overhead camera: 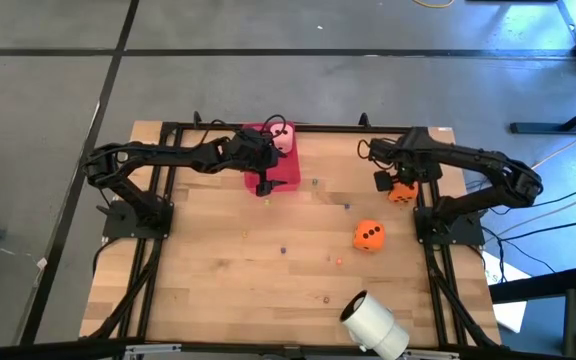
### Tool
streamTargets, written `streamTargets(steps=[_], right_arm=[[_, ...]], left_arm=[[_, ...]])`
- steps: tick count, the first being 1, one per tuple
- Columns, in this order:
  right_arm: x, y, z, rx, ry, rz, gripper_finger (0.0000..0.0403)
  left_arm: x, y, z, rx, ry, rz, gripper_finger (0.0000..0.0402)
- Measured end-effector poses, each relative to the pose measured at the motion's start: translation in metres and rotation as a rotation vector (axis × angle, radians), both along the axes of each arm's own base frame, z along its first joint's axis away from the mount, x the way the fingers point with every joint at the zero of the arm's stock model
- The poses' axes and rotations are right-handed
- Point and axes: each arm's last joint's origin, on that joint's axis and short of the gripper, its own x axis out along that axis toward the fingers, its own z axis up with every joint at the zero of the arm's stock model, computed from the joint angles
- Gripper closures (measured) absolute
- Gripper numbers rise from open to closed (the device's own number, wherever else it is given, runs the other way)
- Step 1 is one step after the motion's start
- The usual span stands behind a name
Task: Pick & Place Dice
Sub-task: Put the top right big orange dice into the red bin
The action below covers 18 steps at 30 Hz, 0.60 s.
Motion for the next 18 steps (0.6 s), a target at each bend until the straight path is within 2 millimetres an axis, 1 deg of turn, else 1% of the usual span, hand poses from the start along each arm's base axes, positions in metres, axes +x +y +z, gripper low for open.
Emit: streamTargets(steps=[4, 9, 15, 18], right_arm=[[-0.002, 0.001, -0.006, -0.002, 0.003, -0.015, 0.0025], [0.001, -0.002, -0.010, -0.008, -0.036, 0.031, 0.0025], [-0.008, -0.005, -0.017, 0.010, -0.009, -0.009, 0.0025], [-0.009, -0.006, -0.018, -0.016, 0.009, -0.019, 0.0025]], left_arm=[[0.000, 0.000, 0.000, 0.000, 0.000, 0.000, 0.0002], [0.000, 0.000, 0.000, 0.000, 0.000, 0.000, 0.0002], [-0.001, -0.001, -0.002, -0.012, 0.017, -0.008, 0.0002], [-0.001, -0.001, -0.002, -0.014, 0.020, -0.008, 0.0002]])
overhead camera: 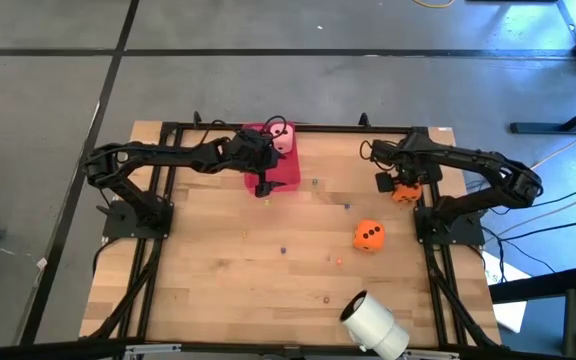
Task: Pick & Place Dice
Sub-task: Put the top right big orange dice into the red bin
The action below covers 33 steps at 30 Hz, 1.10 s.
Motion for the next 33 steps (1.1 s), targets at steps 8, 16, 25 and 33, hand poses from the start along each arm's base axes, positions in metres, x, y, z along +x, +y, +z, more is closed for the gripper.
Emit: streamTargets(steps=[8, 16, 25, 33], right_arm=[[-0.0008, -0.0019, -0.0007, -0.054, 0.019, -0.025, 0.0025], [-0.0008, -0.0012, -0.0013, -0.042, 0.012, -0.032, 0.0066], [-0.0004, -0.0009, -0.0009, -0.035, 0.005, -0.032, 0.0158], [-0.0001, -0.0011, -0.0008, -0.032, 0.004, -0.015, 0.0220]], left_arm=[[0.0000, 0.0000, 0.0000, 0.000, 0.000, -0.001, 0.0002], [0.0000, -0.0001, 0.0001, -0.001, -0.001, -0.002, 0.0002], [0.0000, -0.0001, 0.0001, -0.001, -0.001, -0.002, 0.0002], [0.0000, -0.0001, 0.0000, -0.001, 0.000, -0.002, 0.0002]])
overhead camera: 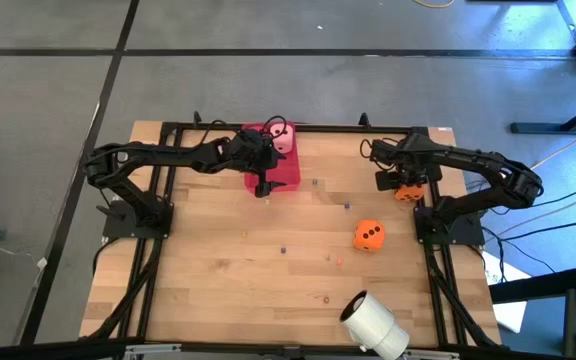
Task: Pick & Place Dice
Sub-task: Put the top right big orange dice into the red bin
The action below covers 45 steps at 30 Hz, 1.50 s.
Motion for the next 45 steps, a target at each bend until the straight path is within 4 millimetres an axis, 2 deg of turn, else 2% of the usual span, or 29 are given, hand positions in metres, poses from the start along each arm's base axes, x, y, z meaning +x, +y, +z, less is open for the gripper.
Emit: streamTargets(steps=[11, 19, 25, 37, 45], right_arm=[[0.001, -0.001, 0.000, 0.003, 0.000, 0.047, 0.0265], [0.002, 0.000, 0.000, 0.004, 0.009, 0.109, 0.0312], [0.008, 0.005, 0.003, 0.018, 0.006, 0.198, 0.0317], [0.025, 0.000, 0.027, -0.010, -0.086, 0.295, 0.0320], [0.031, -0.003, 0.029, -0.040, -0.132, 0.348, 0.0320]], left_arm=[[0.000, 0.000, 0.000, 0.000, 0.000, 0.000, 0.0002], [0.000, 0.000, 0.000, 0.000, 0.000, 0.001, 0.0002], [0.000, 0.000, 0.000, 0.000, -0.001, 0.001, 0.0002], [0.001, 0.001, 0.002, -0.035, -0.036, 0.027, 0.0002], [0.002, 0.001, 0.003, -0.032, -0.043, 0.030, 0.0002]])
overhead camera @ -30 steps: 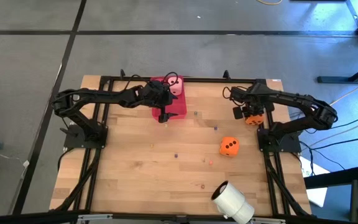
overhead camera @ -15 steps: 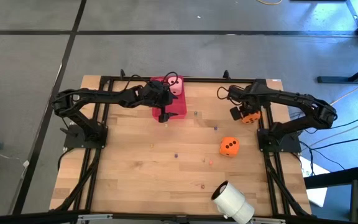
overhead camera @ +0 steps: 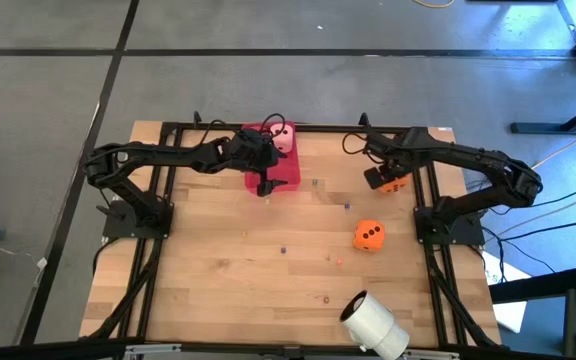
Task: Pick & Place Dice
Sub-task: Put the top right big orange dice into the red bin
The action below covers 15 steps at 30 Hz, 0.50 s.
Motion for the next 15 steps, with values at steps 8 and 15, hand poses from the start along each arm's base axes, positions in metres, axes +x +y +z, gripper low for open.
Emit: streamTargets(steps=[8, 15], right_arm=[[0.006, -0.003, 0.000, -0.026, -0.056, 0.049, 0.0320], [0.017, -0.007, 0.002, -0.029, -0.189, 0.096, 0.0320]], left_arm=[[0.000, 0.000, 0.000, -0.006, -0.001, 0.004, 0.0002], [0.000, 0.000, 0.000, -0.006, -0.002, 0.004, 0.0002]])
